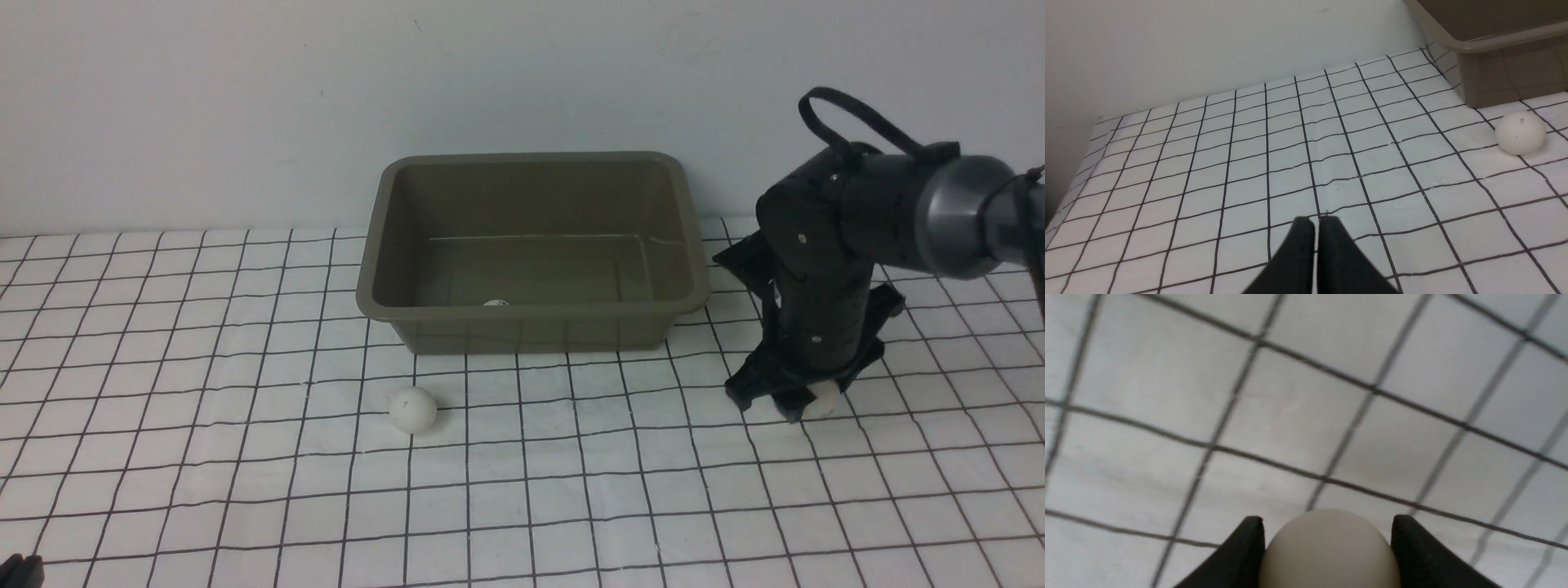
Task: Put the table tennis balls into the box on the white checkered tablecloth.
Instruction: 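Reach for and grasp a ping pong ball on the table, then release the ping pong ball into the bin and lift the gripper away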
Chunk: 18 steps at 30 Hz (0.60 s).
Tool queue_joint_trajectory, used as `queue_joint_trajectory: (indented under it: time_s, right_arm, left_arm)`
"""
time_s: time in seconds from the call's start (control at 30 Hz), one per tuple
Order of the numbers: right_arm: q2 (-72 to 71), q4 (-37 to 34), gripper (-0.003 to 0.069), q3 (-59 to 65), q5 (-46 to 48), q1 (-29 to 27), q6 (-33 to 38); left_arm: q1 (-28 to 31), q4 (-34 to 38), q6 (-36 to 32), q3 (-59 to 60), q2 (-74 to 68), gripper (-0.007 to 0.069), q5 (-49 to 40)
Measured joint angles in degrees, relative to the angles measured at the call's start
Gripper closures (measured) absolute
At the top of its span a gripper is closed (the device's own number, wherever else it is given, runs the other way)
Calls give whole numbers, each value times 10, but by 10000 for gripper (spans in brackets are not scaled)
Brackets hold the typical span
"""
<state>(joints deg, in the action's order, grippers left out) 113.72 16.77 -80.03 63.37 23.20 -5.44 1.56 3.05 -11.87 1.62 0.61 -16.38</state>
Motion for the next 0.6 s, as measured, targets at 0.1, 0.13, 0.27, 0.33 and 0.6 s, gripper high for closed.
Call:
queue_joint_trajectory:
  time_s: [0.1,0.13,0.27,0.33,0.6]
  right_arm:
    - [-25,80,301,-15,-6,0,-64]
    - [-31,88,301,-27,-12,0,-72]
    - [-41,59,301,-97,-37,0,-65]
    - [-41,25,301,-128,-47,0,-47]
    - [-32,-142,301,-176,-111,0,71]
  left_arm:
    - [0,0,0,0,0,629,0]
    - [0,0,0,0,0,629,0]
    - [0,0,0,0,0,629,0]
    - [0,0,0,0,0,629,0]
    - [0,0,0,0,0,629,0]
